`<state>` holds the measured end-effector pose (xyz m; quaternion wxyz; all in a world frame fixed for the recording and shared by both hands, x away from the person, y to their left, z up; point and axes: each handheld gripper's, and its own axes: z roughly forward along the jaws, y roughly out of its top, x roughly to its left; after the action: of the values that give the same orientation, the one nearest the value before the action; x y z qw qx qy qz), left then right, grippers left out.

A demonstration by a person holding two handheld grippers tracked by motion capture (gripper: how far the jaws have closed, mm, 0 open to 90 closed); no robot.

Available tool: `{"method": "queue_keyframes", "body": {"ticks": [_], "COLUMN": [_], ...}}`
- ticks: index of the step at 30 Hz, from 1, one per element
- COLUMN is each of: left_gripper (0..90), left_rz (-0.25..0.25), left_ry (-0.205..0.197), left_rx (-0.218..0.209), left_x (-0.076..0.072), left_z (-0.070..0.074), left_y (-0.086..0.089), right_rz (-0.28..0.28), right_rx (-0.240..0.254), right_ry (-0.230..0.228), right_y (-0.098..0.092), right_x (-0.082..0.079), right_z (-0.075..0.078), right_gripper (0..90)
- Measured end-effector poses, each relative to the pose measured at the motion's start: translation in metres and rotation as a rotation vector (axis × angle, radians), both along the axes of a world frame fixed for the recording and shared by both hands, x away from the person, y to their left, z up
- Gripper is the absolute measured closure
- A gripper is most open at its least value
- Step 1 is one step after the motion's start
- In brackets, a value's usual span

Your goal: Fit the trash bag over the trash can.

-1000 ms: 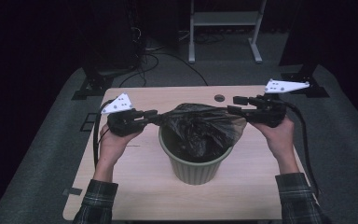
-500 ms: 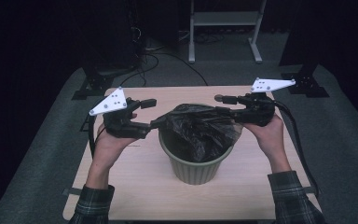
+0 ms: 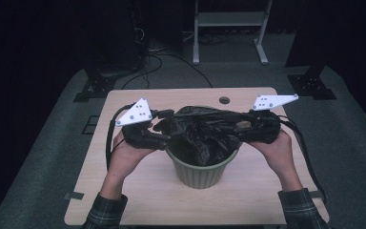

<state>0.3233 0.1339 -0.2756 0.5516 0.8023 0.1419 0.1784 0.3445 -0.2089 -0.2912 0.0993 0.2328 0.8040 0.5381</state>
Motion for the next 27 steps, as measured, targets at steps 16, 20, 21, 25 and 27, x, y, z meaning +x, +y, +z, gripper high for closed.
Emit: {"method": "queue_keyframes", "body": {"ticks": [16, 20, 21, 25, 27], "left_gripper": [87.2, 89.6, 89.6, 89.7, 89.7], "left_rz": [0.029, 0.036, 0.039, 0.054, 0.073], "left_ry": [0.037, 0.041, 0.042, 0.043, 0.041], "left_rx": [0.088, 0.08, 0.067, 0.061, 0.06], "left_x": [0.007, 0.005, 0.004, 0.002, 0.001], "left_z": [-0.016, -0.014, -0.012, -0.009, -0.008], "left_y": [0.012, 0.019, 0.026, 0.036, 0.047], "right_rz": [-0.02, -0.027, -0.031, -0.035, -0.037], "right_rx": [-0.087, -0.069, -0.051, -0.036, -0.034], "right_ry": [0.001, -0.002, -0.005, -0.006, -0.002], "right_y": [-0.001, -0.007, -0.013, -0.022, -0.032], "right_x": [-0.007, -0.008, -0.01, -0.014, -0.02], "right_z": [-0.014, -0.011, -0.008, -0.005, -0.005], "right_gripper": [90.0, 90.0, 90.0, 90.0, 90.0]}}
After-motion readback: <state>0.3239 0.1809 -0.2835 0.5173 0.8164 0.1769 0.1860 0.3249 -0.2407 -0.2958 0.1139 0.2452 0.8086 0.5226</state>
